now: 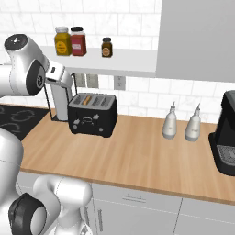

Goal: Start the toaster. Once the lever pops up, take the bread to the plate on the dining counter.

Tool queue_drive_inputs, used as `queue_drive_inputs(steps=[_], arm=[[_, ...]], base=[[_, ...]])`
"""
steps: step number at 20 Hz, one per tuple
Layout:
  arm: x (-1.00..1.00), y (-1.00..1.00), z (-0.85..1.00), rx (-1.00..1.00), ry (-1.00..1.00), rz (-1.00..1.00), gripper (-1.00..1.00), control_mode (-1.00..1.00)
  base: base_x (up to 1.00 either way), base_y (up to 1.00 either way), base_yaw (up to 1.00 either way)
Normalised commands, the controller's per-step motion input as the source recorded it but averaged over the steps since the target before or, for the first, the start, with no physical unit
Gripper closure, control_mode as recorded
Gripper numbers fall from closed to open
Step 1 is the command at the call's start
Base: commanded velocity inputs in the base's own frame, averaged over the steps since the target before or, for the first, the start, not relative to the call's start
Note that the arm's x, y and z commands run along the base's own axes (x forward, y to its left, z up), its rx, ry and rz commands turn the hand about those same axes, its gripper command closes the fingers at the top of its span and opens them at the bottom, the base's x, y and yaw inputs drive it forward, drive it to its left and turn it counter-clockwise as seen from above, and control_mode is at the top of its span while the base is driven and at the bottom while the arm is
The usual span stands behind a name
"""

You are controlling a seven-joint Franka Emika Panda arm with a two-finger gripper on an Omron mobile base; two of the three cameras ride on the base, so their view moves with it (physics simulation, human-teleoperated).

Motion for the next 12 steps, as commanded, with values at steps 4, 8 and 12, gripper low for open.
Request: queue_drive_inputs(steps=[4, 8, 12], arm=[[0.0, 0.0, 0.0, 0.0, 0.0, 0.0, -1.0, -1.0], [0.0, 0.0, 0.0, 0.0, 0.0, 0.0, -1.0, -1.0], [0.0, 0.0, 0.0, 0.0, 0.0, 0.0, -1.0, -1.0]], base=[[0.0, 0.0, 0.0], [0.0, 0.0, 0.0], [0.0, 0.0, 0.0]])
